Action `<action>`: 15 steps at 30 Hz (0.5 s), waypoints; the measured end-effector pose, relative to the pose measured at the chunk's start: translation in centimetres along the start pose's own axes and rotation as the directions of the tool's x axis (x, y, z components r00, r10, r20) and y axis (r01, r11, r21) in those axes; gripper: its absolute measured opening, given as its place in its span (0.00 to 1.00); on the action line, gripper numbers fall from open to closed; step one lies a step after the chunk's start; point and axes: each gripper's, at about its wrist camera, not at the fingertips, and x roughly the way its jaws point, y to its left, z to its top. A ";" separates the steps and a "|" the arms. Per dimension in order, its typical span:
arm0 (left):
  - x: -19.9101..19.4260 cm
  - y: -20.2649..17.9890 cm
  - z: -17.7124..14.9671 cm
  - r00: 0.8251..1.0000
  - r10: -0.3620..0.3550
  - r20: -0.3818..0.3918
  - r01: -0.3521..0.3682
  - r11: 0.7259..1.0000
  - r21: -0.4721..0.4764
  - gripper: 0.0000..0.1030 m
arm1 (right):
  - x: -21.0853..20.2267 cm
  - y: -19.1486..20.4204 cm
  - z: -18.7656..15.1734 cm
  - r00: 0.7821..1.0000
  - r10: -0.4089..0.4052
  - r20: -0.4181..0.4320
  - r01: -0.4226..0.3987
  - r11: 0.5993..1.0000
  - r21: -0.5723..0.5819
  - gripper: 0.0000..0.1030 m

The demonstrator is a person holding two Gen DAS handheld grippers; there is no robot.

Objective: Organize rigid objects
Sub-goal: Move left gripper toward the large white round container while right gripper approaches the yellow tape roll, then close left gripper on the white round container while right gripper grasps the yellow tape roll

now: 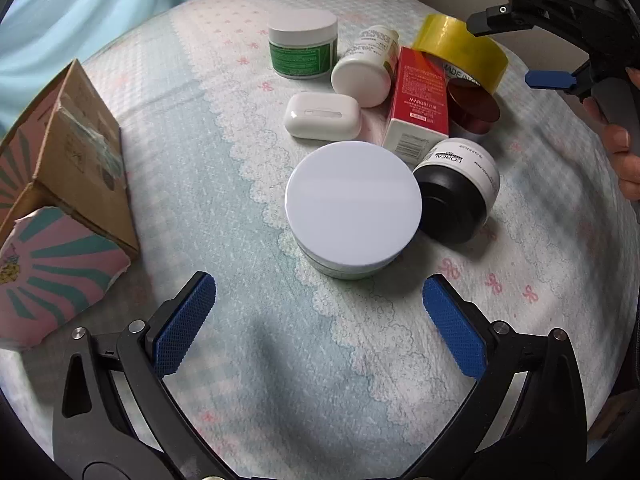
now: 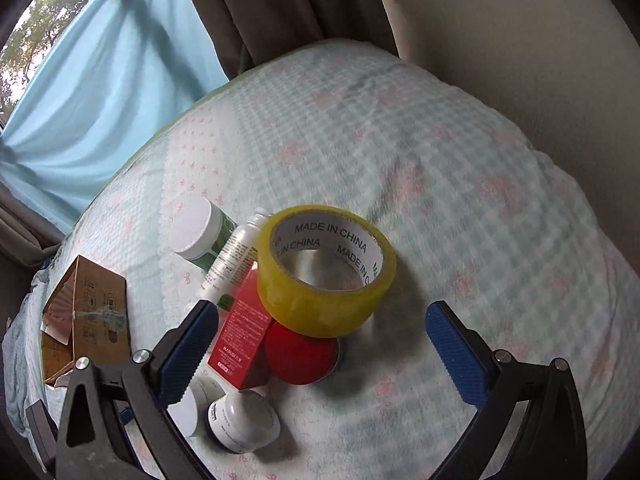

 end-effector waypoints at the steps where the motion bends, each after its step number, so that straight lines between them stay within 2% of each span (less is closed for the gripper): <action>1: 0.5 0.0 0.1 1.000 -0.007 0.001 0.007 1.000 0.011 1.00 | 0.8 -0.3 -0.1 1.000 0.008 -0.004 -0.008 1.000 0.016 1.00; 8: 2.9 -0.7 1.9 0.998 -0.044 0.033 0.040 0.992 0.121 0.99 | 4.9 -1.6 0.8 0.997 0.072 0.002 -0.072 0.993 0.094 1.00; 12: 3.5 -1.2 2.8 0.996 -0.083 0.035 0.075 0.980 0.186 0.94 | 5.9 -1.4 1.4 0.996 0.094 0.002 -0.094 0.989 0.118 1.00; 14: 3.4 -1.6 2.8 0.994 -0.103 0.032 0.094 0.972 0.217 0.85 | 6.0 -1.5 1.6 0.994 0.107 0.006 -0.107 0.985 0.135 1.00; 15: 3.5 -1.6 2.9 0.992 -0.120 0.023 0.112 0.968 0.225 0.76 | 6.0 -1.5 1.6 0.994 0.112 0.008 -0.112 0.984 0.140 1.00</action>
